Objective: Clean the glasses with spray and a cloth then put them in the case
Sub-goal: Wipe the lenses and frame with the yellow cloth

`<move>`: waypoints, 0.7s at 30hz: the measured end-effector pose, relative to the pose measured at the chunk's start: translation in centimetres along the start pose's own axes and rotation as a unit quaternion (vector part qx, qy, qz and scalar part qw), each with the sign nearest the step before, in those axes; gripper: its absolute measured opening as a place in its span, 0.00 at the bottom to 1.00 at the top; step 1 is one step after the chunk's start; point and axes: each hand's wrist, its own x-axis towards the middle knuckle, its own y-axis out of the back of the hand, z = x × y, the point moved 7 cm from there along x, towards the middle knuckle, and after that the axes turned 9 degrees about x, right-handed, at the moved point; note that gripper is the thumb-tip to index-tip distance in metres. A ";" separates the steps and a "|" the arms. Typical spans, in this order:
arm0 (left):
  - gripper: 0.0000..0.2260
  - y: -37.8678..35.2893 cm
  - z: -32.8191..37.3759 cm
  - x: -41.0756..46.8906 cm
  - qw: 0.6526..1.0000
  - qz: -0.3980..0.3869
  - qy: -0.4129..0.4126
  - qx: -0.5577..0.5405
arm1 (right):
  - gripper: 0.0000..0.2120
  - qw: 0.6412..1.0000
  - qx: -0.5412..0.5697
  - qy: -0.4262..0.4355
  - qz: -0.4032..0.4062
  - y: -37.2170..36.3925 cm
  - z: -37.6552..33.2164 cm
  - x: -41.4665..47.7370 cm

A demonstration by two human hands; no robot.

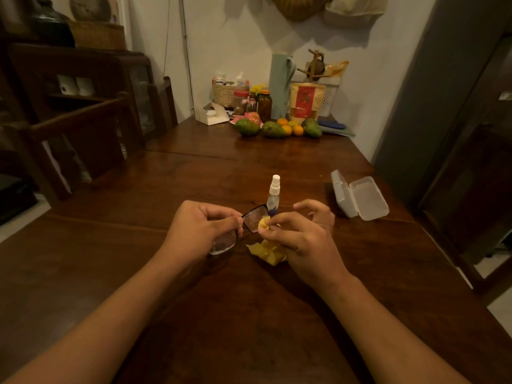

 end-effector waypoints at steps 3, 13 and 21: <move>0.05 0.0 0.0 0.1 1.000 -0.003 -0.004 0.004 | 0.12 0.999 -0.002 -0.021 0.024 0.4 0.4 0.1; 0.04 -0.3 -0.4 0.1 1.000 -0.023 -0.010 -0.015 | 0.15 0.999 0.020 0.025 0.010 -0.1 -0.4 -0.1; 0.04 -0.6 -0.2 0.2 0.999 -0.032 -0.033 -0.011 | 0.14 0.998 -0.004 -0.023 0.052 0.3 0.5 -0.1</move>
